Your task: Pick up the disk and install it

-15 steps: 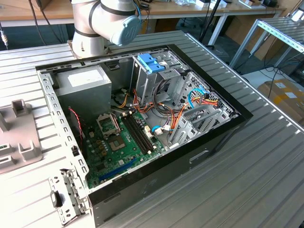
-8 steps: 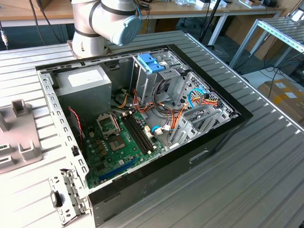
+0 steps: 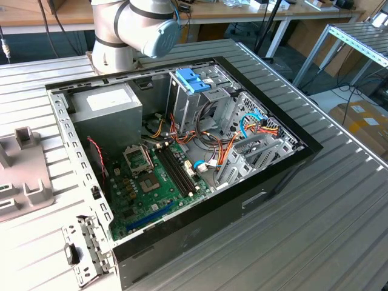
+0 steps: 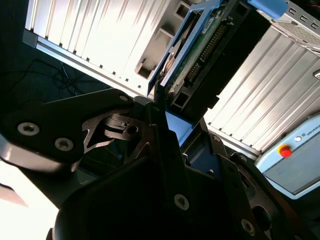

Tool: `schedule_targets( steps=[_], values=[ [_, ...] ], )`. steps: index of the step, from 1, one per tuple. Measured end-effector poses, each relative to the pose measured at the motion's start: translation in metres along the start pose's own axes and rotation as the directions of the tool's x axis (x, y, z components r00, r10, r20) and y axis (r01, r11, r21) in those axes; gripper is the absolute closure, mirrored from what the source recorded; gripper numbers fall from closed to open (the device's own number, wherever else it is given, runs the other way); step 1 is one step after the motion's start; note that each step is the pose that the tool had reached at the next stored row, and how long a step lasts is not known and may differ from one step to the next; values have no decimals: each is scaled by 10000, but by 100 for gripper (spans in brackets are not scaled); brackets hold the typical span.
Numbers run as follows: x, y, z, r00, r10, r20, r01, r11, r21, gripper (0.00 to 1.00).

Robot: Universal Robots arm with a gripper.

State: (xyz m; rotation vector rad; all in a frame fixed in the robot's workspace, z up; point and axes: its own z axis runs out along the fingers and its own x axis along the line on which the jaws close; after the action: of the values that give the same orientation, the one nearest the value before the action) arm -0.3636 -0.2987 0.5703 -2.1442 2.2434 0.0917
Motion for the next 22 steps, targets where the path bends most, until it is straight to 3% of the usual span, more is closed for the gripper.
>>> schedule_targets(
  steps=[22],
  values=[
    [103,-122,11,10000,1,0,-1,10000,-1,63]
  ],
)
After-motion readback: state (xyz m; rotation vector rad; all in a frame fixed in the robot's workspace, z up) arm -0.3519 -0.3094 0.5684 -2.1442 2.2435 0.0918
